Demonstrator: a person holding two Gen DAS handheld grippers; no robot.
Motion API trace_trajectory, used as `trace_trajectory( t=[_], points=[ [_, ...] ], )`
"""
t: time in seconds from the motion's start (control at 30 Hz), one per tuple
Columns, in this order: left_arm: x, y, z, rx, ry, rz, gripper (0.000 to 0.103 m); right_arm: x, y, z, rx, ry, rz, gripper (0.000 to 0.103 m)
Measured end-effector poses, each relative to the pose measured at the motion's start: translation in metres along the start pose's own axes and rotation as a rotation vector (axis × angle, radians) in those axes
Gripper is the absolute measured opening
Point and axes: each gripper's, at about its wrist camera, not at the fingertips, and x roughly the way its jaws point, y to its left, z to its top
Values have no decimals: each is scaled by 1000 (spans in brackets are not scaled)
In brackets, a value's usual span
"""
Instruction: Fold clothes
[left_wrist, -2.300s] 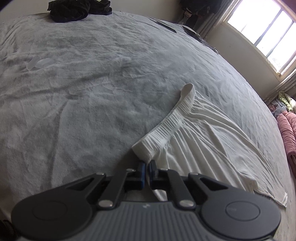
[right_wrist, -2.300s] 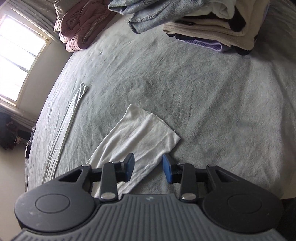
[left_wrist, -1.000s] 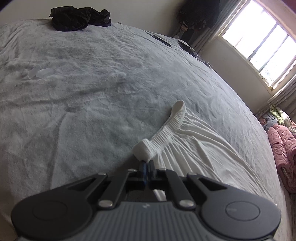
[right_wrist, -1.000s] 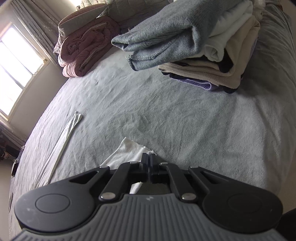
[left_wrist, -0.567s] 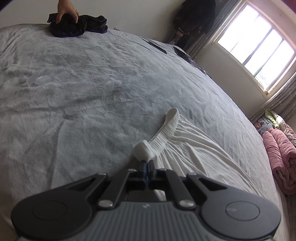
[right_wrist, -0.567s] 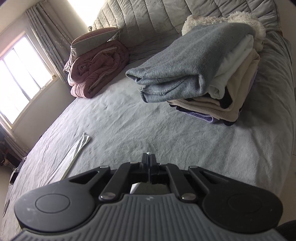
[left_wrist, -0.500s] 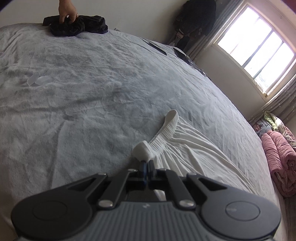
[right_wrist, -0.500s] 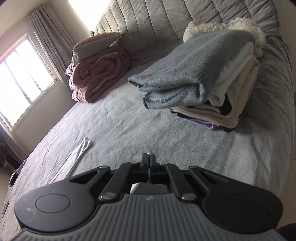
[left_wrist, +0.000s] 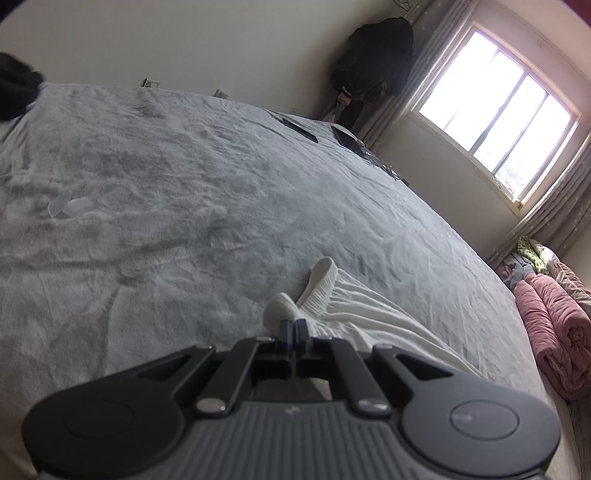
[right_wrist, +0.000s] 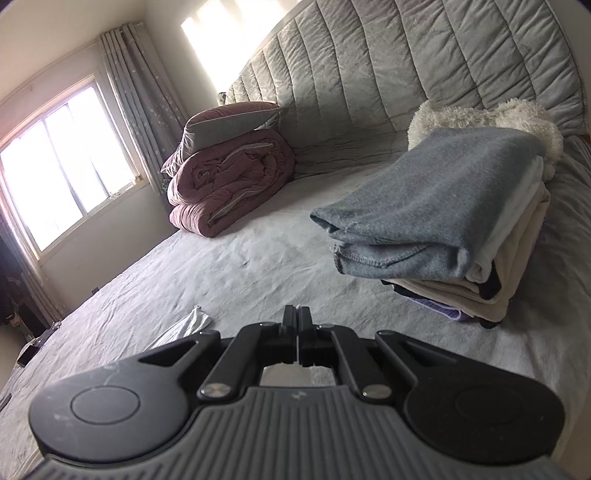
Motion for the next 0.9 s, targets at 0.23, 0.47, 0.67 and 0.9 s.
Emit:
trace_trajectory(
  t=[0.23, 0.47, 0.67, 0.9],
  points=[
    [10, -12, 8, 25, -3, 18, 1, 21, 16, 9, -28, -2, 7, 1],
    [23, -34, 21, 67, -17, 20, 1, 44, 40, 23, -96, -39, 18, 1],
    [36, -53, 36, 77, -14, 13, 1, 68, 63, 31, -154, -56, 17, 1],
    [58, -76, 46, 131, -9, 58, 0, 99, 89, 38, -219, -71, 19, 1]
  ],
)
